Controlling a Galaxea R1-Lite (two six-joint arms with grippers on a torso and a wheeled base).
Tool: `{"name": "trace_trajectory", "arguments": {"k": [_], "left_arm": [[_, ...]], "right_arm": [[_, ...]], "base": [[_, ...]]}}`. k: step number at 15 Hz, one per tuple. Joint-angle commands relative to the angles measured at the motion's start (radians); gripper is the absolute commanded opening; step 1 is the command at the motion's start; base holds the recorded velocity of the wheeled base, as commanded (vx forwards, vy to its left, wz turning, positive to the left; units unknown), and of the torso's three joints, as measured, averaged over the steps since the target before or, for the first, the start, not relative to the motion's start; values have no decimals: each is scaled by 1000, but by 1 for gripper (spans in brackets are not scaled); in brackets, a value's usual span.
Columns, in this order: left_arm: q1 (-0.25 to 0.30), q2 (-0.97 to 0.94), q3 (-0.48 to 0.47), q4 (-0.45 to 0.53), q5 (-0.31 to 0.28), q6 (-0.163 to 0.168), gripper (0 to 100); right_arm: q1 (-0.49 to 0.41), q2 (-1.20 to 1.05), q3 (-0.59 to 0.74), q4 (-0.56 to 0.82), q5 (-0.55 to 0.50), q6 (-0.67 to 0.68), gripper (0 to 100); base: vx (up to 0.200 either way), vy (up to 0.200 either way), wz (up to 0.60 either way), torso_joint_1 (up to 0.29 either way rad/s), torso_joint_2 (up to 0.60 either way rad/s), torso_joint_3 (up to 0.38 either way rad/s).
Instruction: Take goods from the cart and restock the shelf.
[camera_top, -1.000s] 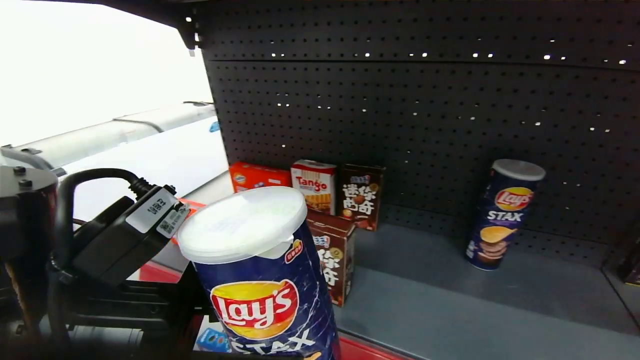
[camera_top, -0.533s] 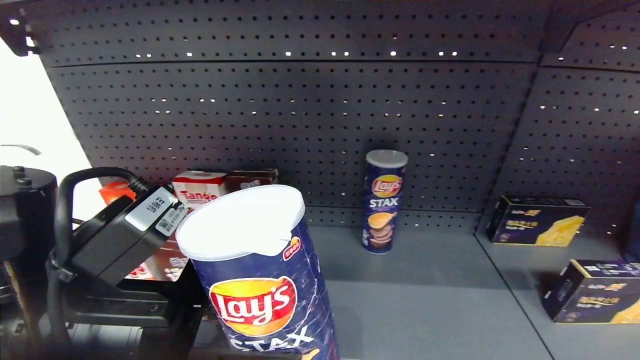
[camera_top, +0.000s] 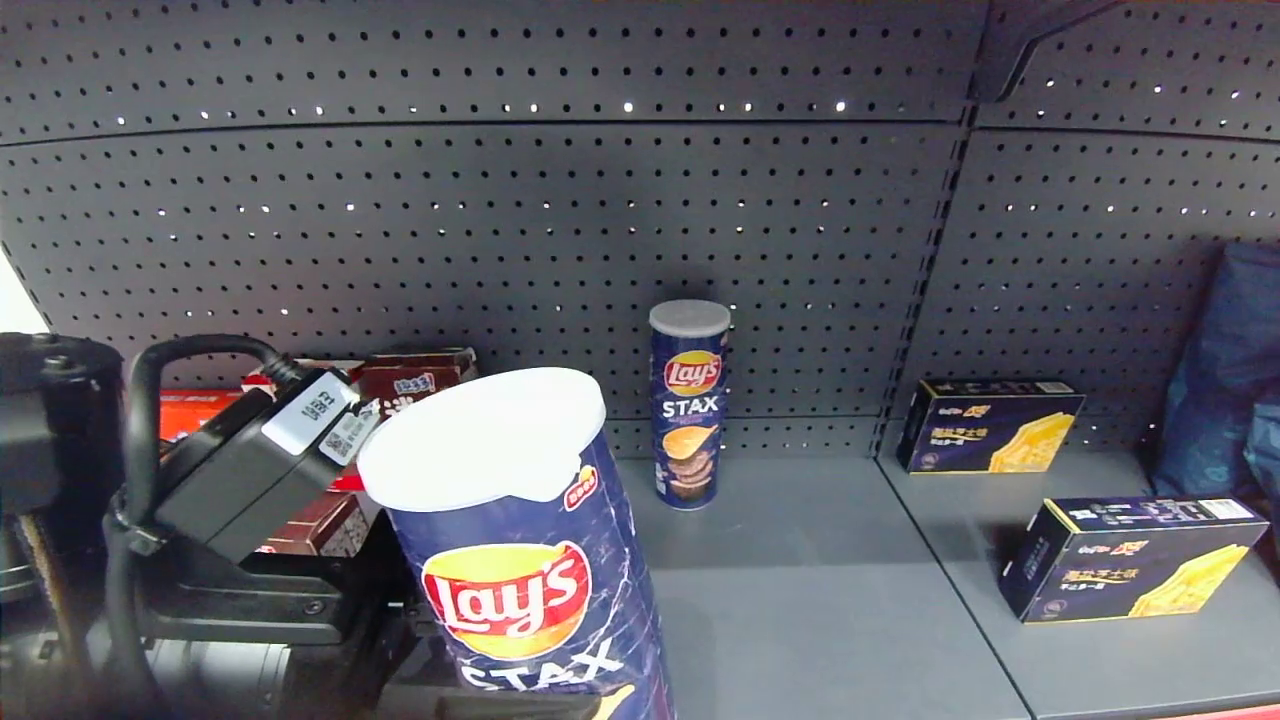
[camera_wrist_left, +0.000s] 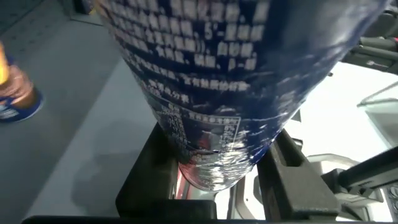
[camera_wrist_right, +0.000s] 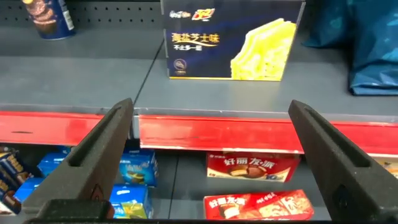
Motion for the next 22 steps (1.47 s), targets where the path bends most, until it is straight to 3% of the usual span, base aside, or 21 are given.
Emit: {"name": "trace_trajectory", "arguments": {"k": [1,2,3,4,7,11,15,18,19,22], "left_arm": [[8,1,2,0,-1,0,0],[9,1,6,0,1,0,0],[17,2,10,0,1,0,0],[31,4,13,0,-1,1,0],[34,30,10,-3,1,1,0],[45,50,4,-3,2,1,0],[78,61,9,-2,1,1,0],[80,71,6,-2,1,1,0],[81,70,9,-2,1,1,0],[91,67,9,-2,4,1,0]], "right_arm": [[2,0,0,5,3,-4,100],[0,22,-2,4,-1,-12,100],[-1,114,-106,-7,2,-47,100],[11,319,-291,-2,6,0,100],[95,424,-368,-45,36,-4,100],[132,533,-403,-55,68,-57,100],[326,873,-624,-56,94,-80,100],[425,1120,-695,-239,99,-110,100],[445,1235,-716,-366,115,-110,100],[460,1427,-756,-507,172,-112,100]], "base": [[0,0,0,0,0,0],[0,0,0,0,0,0],[0,0,0,0,0,0],[0,0,0,0,0,0],[0,0,0,0,0,0],[0,0,0,0,0,0],[0,0,0,0,0,0],[0,0,0,0,0,0],[0,0,0,0,0,0],[0,0,0,0,0,0]]}}
